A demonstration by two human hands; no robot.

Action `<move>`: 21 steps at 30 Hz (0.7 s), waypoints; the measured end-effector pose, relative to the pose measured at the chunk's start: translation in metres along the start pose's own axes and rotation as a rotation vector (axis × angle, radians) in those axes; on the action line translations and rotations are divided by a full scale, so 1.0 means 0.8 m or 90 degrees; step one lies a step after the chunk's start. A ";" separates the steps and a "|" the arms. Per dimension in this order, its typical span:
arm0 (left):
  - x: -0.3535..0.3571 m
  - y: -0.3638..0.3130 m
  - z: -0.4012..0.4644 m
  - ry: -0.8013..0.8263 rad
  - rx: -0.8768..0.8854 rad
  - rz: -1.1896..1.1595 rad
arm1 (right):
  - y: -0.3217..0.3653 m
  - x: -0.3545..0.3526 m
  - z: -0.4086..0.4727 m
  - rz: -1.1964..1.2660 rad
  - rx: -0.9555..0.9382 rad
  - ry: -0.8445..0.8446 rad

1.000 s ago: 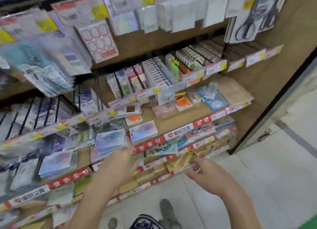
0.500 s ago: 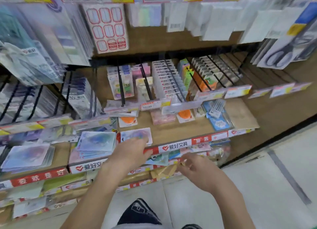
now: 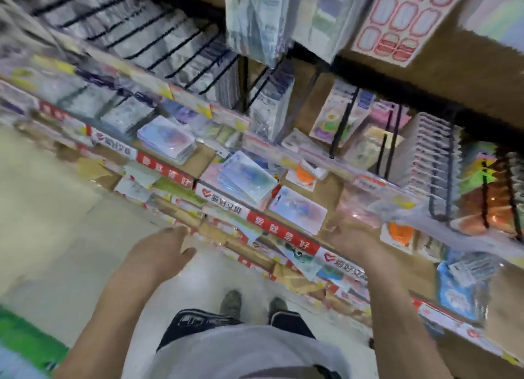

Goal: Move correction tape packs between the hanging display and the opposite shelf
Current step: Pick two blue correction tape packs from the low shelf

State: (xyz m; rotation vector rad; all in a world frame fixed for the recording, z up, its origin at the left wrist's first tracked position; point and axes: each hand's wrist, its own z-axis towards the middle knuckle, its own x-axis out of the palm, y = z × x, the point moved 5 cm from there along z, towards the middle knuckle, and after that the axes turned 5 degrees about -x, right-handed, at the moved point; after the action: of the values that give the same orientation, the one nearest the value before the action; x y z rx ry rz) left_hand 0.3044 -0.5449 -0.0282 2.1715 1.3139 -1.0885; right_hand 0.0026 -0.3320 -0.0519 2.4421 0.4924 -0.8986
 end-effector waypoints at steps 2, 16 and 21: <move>0.009 0.022 -0.020 -0.024 -0.076 -0.017 | 0.003 -0.005 0.031 -0.063 -0.045 -0.001; 0.105 -0.089 -0.124 0.038 -0.171 -0.064 | -0.004 0.019 0.149 -0.113 -0.155 -0.123; 0.098 -0.101 -0.135 0.011 -0.181 -0.076 | -0.009 0.021 0.172 -0.125 -0.153 -0.122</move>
State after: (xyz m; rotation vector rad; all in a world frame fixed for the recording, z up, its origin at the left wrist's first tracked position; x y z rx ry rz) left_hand 0.3007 -0.3895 -0.0149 1.9185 1.5207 -0.8651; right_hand -0.0573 -0.3998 -0.1567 2.0930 0.7334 -1.0741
